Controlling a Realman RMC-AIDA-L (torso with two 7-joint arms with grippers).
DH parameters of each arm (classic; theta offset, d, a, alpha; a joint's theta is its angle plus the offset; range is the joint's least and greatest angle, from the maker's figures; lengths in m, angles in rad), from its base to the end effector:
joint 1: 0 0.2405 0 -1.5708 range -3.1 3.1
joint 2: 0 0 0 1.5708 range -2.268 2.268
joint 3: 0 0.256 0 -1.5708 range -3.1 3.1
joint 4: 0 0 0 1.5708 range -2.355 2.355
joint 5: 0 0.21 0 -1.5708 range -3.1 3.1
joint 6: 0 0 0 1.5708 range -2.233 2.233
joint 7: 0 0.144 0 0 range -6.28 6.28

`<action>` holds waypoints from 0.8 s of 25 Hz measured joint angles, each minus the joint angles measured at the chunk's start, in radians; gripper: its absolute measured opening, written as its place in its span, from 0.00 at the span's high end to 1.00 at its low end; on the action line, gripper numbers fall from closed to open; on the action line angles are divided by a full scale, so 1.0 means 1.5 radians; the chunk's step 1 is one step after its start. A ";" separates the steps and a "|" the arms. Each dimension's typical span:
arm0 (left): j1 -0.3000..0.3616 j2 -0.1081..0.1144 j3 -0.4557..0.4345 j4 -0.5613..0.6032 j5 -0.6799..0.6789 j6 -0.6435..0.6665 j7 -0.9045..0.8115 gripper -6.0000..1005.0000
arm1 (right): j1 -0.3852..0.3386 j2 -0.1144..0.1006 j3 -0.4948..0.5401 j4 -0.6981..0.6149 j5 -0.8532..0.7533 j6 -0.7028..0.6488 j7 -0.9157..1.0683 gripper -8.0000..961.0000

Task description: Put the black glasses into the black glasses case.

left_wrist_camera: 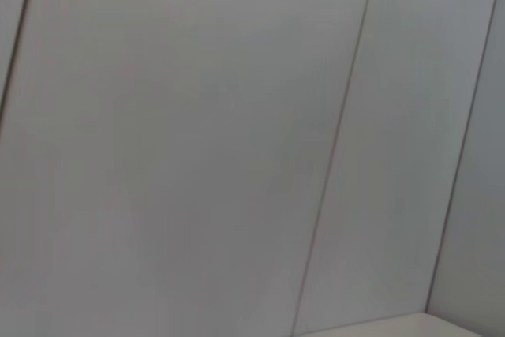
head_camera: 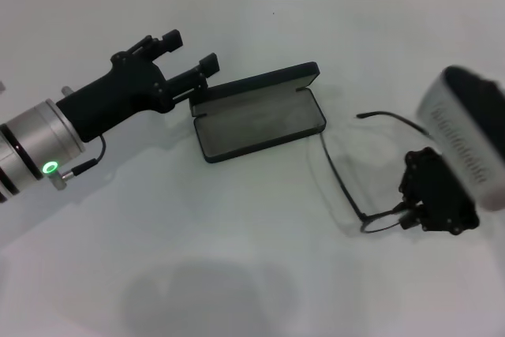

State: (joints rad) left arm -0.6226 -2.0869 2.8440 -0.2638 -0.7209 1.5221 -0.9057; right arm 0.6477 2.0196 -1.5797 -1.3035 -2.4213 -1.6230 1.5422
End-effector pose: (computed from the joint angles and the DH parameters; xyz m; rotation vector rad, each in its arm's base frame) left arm -0.2806 0.3304 -0.0186 -2.2634 -0.6142 -1.0169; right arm 0.1638 0.3320 -0.0258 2.9015 0.6687 0.6709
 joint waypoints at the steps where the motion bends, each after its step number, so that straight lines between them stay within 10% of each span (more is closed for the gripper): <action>1: 0.001 0.001 0.000 0.002 0.004 0.002 0.000 0.17 | -0.010 0.000 0.028 -0.014 0.012 -0.021 -0.016 0.80; 8: 0.001 0.003 0.000 0.006 0.028 0.062 0.006 0.17 | -0.088 0.003 0.210 -0.014 0.199 -0.051 -0.194 0.88; 20: -0.047 0.021 0.000 0.007 0.082 0.234 -0.006 0.17 | -0.104 0.003 0.219 0.308 0.486 0.065 -0.480 0.87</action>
State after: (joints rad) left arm -0.6929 -2.0558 2.8440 -0.2537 -0.5985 1.8732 -0.9152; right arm 0.4914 2.0239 -1.2516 -0.8417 -1.6916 -1.5261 0.8226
